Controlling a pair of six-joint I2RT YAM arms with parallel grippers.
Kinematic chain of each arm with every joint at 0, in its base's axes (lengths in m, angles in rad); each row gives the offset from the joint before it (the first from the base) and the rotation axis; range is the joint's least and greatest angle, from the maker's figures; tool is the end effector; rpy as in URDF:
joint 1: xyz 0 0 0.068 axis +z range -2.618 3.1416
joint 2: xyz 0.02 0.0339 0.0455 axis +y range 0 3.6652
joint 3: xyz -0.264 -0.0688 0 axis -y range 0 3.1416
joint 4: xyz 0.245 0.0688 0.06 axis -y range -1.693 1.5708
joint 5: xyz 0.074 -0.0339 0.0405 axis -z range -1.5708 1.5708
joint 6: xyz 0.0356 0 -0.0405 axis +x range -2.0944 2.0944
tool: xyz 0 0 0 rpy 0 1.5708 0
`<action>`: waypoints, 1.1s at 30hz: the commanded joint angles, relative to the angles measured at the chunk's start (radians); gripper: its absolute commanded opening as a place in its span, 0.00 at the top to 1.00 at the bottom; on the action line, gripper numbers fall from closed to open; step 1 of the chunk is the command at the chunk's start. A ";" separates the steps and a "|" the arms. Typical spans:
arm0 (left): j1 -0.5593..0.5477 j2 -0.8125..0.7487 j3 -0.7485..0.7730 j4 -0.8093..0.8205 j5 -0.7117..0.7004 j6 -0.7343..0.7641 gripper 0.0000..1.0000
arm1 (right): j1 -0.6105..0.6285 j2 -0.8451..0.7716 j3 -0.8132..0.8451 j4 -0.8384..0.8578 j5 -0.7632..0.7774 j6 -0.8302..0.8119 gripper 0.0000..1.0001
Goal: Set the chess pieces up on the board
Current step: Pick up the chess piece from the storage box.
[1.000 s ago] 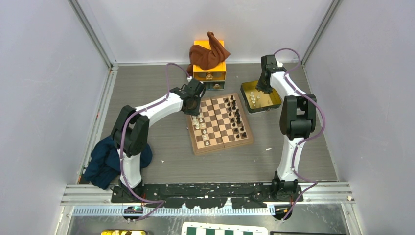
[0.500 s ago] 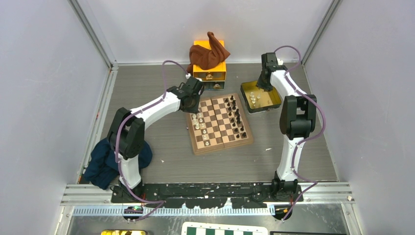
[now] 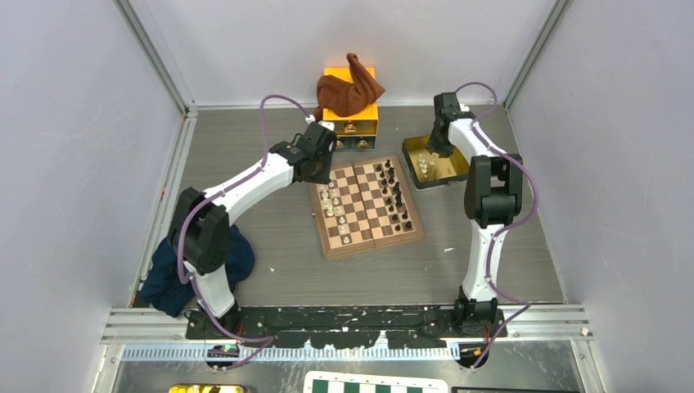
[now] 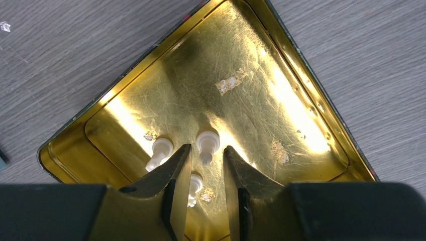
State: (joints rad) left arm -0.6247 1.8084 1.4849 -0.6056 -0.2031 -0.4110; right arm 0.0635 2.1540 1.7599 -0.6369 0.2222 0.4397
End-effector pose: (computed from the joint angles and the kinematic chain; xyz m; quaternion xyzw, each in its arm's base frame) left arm 0.3276 -0.2273 0.2619 0.0689 0.9421 -0.0717 0.3202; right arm 0.4701 0.0220 0.2019 0.2082 0.9354 -0.0375 0.2832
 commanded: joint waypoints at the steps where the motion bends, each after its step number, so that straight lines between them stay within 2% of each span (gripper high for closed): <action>1: -0.004 -0.066 0.042 0.003 -0.025 0.012 0.74 | 0.000 -0.002 0.050 0.009 -0.004 -0.007 0.64; 33: -0.005 -0.069 0.043 -0.004 -0.032 0.012 0.74 | 0.000 -0.012 -0.014 0.029 -0.015 0.012 0.69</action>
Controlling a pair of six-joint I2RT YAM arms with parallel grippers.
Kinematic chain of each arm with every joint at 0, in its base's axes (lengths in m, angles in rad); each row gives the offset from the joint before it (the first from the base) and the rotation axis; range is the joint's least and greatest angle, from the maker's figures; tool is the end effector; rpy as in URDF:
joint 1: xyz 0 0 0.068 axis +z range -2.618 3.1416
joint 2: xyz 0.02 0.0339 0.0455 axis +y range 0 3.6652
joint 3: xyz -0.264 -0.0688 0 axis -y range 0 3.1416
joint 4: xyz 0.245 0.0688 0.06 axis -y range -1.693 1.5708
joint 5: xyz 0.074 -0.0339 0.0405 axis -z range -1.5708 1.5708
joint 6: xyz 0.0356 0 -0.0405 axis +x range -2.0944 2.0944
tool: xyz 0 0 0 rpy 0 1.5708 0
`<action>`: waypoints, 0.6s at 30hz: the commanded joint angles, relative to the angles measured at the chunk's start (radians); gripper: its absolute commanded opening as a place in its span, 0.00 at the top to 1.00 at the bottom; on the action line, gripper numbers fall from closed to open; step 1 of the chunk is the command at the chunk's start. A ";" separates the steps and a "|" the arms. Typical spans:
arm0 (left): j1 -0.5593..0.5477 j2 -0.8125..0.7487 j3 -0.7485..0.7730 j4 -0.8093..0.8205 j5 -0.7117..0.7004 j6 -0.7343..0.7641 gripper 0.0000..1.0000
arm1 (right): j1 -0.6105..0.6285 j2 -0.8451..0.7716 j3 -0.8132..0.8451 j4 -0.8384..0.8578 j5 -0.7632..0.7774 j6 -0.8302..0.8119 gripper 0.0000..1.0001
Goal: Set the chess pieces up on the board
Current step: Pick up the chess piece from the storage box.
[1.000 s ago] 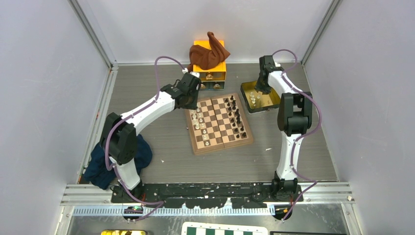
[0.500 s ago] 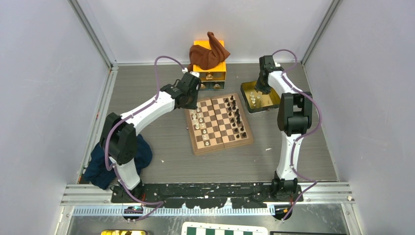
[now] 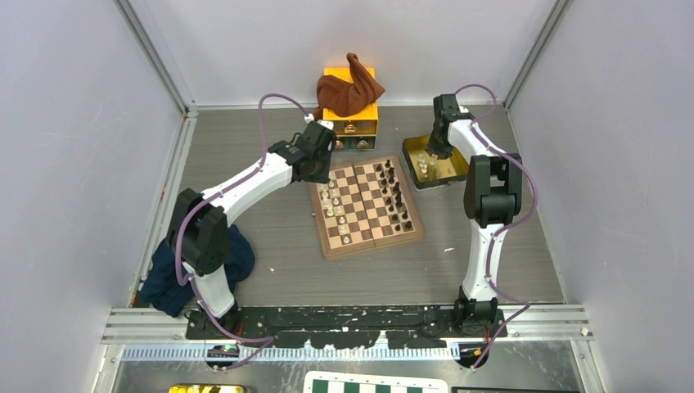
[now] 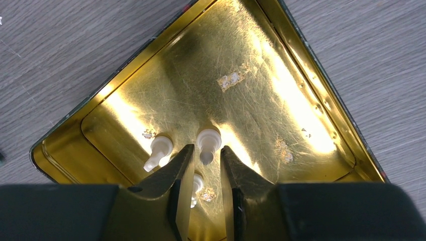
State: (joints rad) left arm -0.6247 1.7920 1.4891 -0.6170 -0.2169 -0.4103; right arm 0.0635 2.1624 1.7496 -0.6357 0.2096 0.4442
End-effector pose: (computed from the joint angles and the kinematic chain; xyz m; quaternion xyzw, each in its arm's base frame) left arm 0.3253 -0.2251 0.2687 0.0664 0.9402 -0.0681 0.3270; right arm 0.4695 0.0224 0.1950 0.2083 0.9383 -0.0333 0.2739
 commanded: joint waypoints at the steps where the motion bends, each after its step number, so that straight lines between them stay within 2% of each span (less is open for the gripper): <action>1: -0.005 -0.052 0.039 0.006 -0.018 0.011 0.74 | 0.000 -0.021 -0.007 0.030 -0.003 0.008 0.69; 10: -0.005 -0.054 0.034 0.008 -0.017 0.009 0.74 | 0.000 -0.022 -0.013 0.030 -0.003 0.008 0.72; 18: -0.006 -0.063 0.023 0.010 -0.022 0.010 0.74 | 0.000 -0.029 -0.011 0.034 -0.001 0.008 0.85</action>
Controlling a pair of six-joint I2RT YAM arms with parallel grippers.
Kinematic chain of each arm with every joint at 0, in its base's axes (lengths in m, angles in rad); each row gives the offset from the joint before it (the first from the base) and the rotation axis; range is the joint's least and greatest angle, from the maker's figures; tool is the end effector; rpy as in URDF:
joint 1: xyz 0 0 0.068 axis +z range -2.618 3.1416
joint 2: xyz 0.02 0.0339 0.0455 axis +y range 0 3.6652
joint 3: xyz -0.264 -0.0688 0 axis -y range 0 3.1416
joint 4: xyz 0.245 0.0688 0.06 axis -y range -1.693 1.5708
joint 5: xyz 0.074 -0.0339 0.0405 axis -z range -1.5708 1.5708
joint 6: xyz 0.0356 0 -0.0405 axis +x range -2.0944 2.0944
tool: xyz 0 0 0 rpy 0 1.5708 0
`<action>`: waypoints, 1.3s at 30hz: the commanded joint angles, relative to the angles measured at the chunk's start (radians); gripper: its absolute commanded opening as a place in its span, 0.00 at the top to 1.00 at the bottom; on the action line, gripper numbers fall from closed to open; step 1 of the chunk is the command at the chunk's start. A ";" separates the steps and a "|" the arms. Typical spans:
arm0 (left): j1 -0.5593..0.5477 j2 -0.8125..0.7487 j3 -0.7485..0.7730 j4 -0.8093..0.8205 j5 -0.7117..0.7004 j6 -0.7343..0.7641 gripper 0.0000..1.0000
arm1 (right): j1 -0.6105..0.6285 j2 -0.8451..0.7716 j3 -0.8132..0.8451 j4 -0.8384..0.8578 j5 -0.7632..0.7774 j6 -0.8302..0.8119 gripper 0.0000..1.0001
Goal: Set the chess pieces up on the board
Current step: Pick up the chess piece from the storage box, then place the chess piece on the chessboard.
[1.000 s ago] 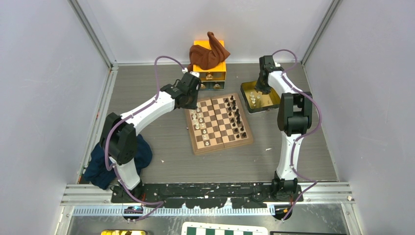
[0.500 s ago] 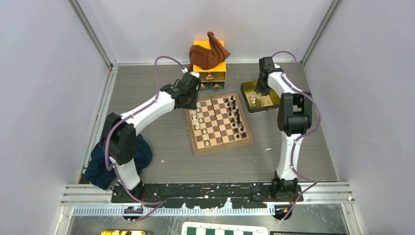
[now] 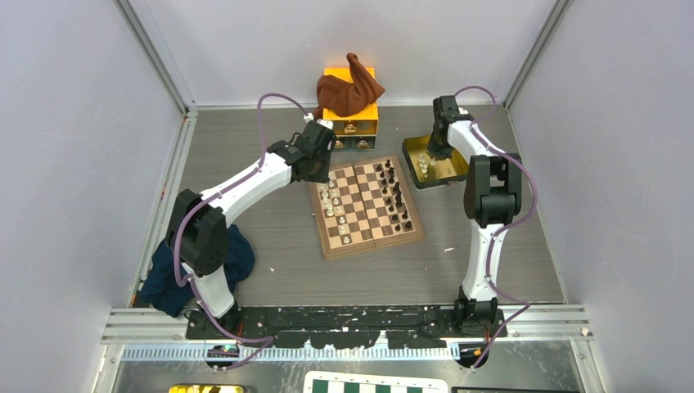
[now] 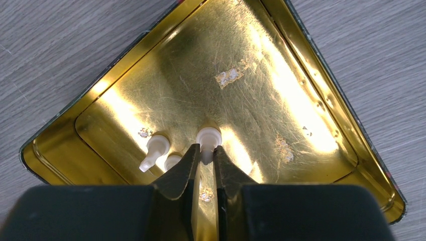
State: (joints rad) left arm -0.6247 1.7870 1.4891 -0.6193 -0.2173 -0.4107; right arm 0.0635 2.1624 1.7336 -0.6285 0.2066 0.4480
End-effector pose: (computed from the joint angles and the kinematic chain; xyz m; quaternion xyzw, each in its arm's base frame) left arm 0.3246 -0.2245 0.2705 0.0659 0.9398 -0.0687 0.3281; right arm 0.4680 0.0224 0.1905 0.2095 0.9393 -0.0326 0.2696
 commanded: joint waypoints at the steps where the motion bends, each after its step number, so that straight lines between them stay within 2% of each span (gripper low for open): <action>1: -0.005 -0.061 0.021 0.013 -0.023 0.012 0.74 | 0.000 -0.032 0.007 0.027 0.003 0.003 0.88; 3: -0.005 -0.067 0.017 0.012 -0.030 0.014 0.74 | 0.001 -0.039 0.010 0.026 0.007 0.000 0.97; 4: -0.005 -0.071 0.015 0.011 -0.035 0.016 0.74 | 0.001 -0.044 0.010 0.024 0.010 -0.002 0.99; 11: -0.005 -0.122 -0.019 0.010 -0.064 0.028 0.74 | 0.012 -0.119 -0.002 0.013 0.035 -0.027 0.99; 20: -0.005 -0.222 -0.056 -0.015 -0.096 0.022 0.74 | 0.095 -0.316 -0.070 -0.032 0.085 -0.050 0.99; 24: -0.004 -0.266 -0.062 -0.050 -0.109 0.016 0.74 | 0.196 -0.413 -0.106 -0.073 0.120 -0.054 0.99; 31: -0.004 -0.347 -0.099 -0.065 -0.126 0.010 0.74 | 0.470 -0.549 -0.187 -0.129 0.179 -0.014 0.99; 39: -0.004 -0.436 -0.121 -0.100 -0.183 -0.001 0.74 | 0.750 -0.575 -0.220 -0.148 0.174 0.018 0.99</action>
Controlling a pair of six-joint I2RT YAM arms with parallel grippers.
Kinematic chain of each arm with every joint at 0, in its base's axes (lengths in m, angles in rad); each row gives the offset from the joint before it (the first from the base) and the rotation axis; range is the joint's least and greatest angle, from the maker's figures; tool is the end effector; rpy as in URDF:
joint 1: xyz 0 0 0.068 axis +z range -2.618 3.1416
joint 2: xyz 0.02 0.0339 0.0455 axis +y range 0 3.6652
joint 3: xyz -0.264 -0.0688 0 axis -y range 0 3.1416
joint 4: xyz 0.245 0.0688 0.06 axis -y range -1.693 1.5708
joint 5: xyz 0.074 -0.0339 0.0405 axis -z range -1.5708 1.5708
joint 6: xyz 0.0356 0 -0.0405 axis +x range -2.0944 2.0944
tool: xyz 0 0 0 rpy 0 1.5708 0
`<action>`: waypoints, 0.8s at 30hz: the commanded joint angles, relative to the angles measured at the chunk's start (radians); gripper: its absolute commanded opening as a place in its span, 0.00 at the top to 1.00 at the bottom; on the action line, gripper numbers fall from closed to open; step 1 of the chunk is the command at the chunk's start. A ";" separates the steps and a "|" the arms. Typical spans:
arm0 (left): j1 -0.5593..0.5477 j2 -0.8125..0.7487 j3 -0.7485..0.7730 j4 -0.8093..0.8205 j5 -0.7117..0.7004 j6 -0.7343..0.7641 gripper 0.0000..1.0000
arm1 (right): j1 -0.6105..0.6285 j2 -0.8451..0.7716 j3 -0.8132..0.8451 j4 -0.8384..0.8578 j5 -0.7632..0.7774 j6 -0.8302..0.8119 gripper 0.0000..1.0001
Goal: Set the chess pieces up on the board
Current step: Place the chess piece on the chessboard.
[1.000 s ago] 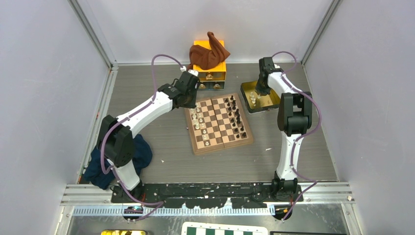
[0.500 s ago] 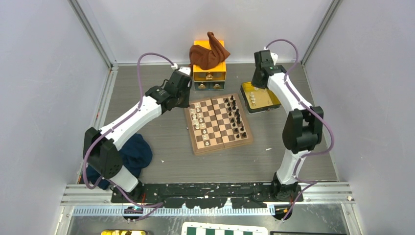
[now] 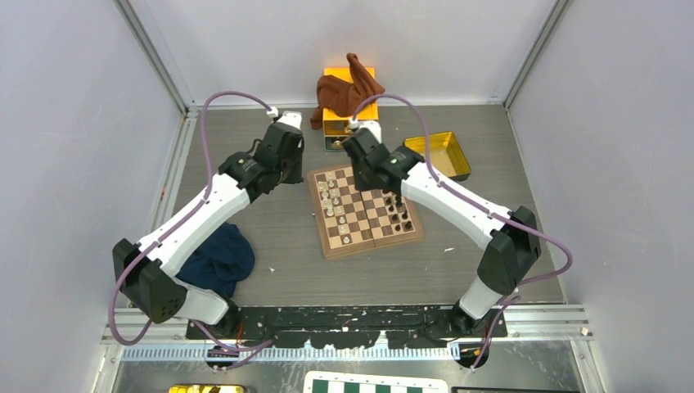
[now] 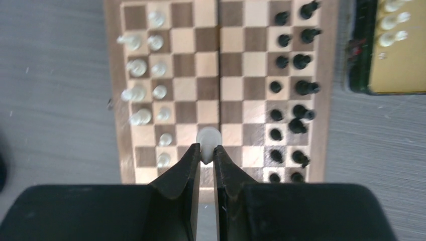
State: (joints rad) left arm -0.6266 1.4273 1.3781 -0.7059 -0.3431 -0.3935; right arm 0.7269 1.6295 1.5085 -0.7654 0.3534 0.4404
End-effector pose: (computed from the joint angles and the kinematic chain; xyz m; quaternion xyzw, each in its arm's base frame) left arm 0.2567 -0.1710 0.3490 0.0379 0.9062 -0.0540 0.4176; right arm 0.2726 0.2259 0.3238 -0.0740 0.9263 0.0439 0.3669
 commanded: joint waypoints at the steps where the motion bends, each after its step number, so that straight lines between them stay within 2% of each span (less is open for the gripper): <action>1: -0.001 -0.088 -0.013 -0.018 -0.065 -0.023 0.74 | 0.110 -0.036 0.009 -0.011 0.024 0.028 0.99; 12: -0.001 -0.216 -0.072 -0.097 -0.136 -0.079 0.75 | 0.254 0.095 0.082 -0.009 -0.009 0.032 0.99; 24: -0.001 -0.306 -0.136 -0.148 -0.218 -0.087 0.75 | 0.265 0.205 0.120 0.027 -0.065 0.006 0.99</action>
State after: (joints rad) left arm -0.6266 1.1561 1.2522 -0.8463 -0.5072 -0.4656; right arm 0.9882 1.8282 1.5650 -0.7818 0.3065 0.4541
